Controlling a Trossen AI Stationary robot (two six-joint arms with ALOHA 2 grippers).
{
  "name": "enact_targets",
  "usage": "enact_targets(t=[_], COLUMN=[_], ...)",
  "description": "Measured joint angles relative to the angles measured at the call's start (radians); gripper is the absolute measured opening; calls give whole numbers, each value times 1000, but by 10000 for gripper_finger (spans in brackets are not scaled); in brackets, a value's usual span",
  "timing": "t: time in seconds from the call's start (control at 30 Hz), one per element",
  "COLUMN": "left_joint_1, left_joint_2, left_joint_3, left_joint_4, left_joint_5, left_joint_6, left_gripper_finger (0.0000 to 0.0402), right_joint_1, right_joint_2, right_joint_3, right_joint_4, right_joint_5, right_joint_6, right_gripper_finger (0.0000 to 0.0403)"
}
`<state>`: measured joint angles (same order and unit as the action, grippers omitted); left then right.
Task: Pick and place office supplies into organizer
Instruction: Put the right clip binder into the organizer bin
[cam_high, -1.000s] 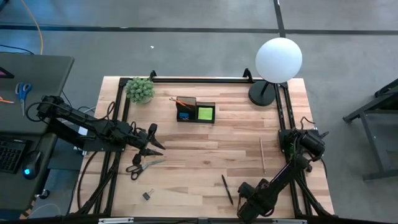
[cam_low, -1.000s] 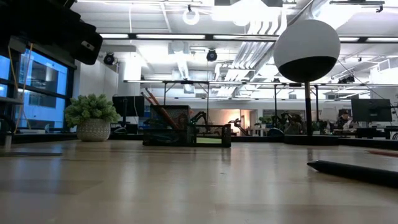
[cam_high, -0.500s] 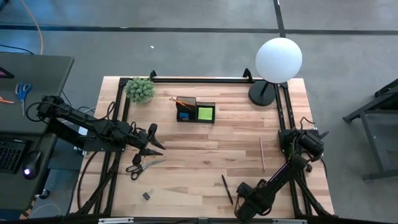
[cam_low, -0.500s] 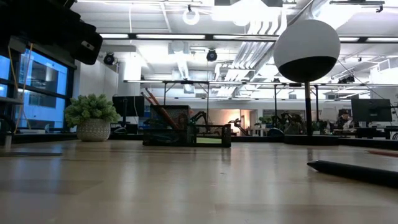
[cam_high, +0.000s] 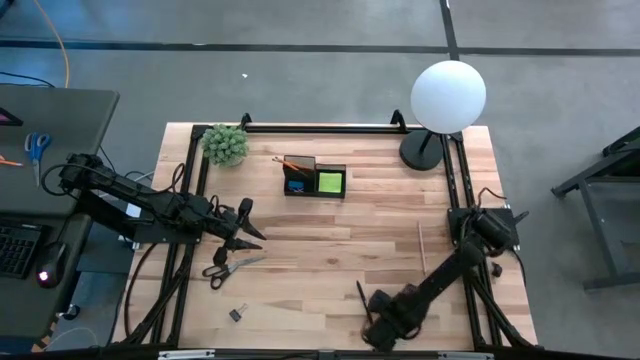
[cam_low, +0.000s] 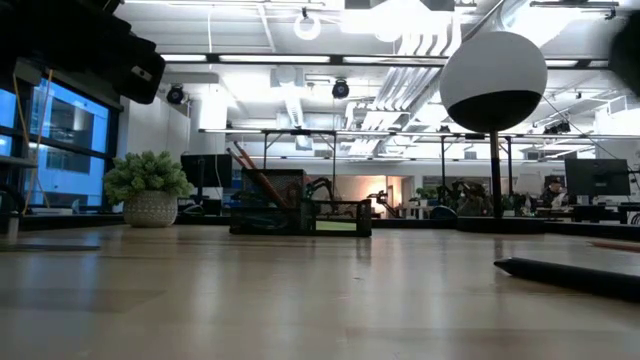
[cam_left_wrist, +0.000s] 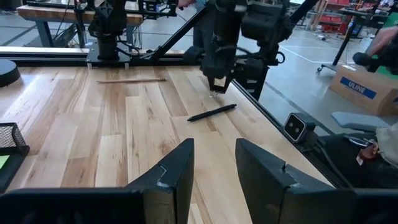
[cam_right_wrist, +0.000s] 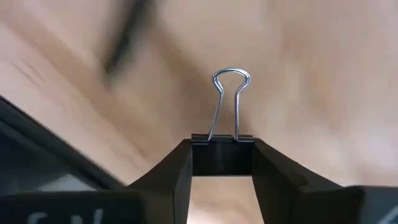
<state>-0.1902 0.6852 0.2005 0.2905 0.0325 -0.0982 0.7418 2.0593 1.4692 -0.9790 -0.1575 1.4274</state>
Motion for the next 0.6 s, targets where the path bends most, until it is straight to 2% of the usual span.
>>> enact_targets(t=[0.17, 0.3, 0.37, 0.47, 0.6], left_joint_1=[0, 0, 0, 0, 0], left_joint_2=[0, 0, 0, 0, 0], left_joint_3=[0, 0, 0, 0, 0], left_joint_4=[0, 0, 0, 0, 0], left_joint_5=[0, 0, 0, 0, 0], left_joint_6=[0, 0, 0, 0, 0], left_gripper_finger=[106, 106, 106, 106, 106], right_joint_1=[-90, -211, -282, -399, -552], right_joint_2=[-1, -2, -2, -3, -3], right_joint_3=[100, 157, 171, 178, 177], right_joint_4=[-60, -57, -32, 58, 233], right_joint_5=[221, 431, 502, 547, 541], right_joint_6=[-183, -378, -489, -676, -919], right_gripper_finger=[154, 141, 129, 122, 134])
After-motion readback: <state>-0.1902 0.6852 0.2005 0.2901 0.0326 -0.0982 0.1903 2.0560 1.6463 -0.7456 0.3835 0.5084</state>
